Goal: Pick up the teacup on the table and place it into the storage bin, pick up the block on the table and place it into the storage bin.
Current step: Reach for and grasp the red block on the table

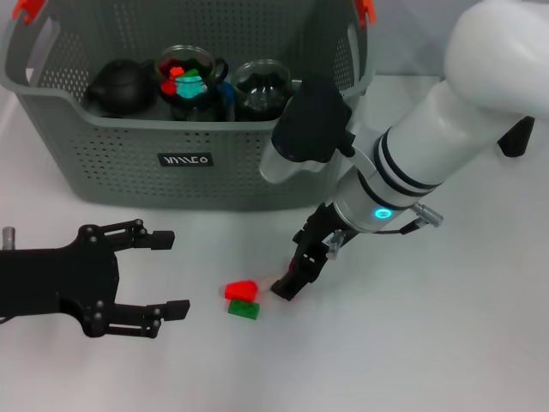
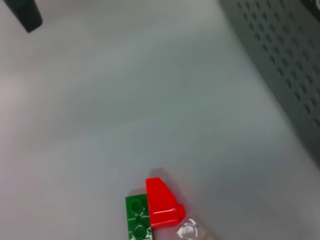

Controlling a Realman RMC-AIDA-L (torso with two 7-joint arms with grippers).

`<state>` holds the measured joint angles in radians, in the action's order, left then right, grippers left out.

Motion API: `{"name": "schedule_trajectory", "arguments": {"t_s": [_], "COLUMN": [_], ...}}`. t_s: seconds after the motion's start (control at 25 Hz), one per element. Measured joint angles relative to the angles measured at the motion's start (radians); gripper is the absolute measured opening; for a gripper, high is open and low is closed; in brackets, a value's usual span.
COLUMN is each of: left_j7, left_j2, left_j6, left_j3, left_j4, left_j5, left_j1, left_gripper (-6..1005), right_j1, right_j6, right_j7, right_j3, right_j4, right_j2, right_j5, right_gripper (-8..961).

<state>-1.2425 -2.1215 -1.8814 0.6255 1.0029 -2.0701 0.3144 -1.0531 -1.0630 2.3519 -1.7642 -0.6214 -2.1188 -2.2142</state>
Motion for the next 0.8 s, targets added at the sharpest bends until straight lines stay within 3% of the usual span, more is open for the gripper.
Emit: {"name": "schedule_trajectory", "arguments": {"t_s": [0.8], "left_j7": [-0.003], "left_j2": [0.000], "left_j6": [0.002], "left_j3": [0.000], "left_j4": [-0.014], "left_j5": [-0.001], "left_j1": [0.015], "left_gripper": [889], "right_j1": [0.006], "right_j6": [0.023], "right_j7": [-0.002], "right_j3": [-0.054], "right_j4": [0.014], "right_j2": [0.000], "right_j5": [0.041], "right_gripper": [941]}}
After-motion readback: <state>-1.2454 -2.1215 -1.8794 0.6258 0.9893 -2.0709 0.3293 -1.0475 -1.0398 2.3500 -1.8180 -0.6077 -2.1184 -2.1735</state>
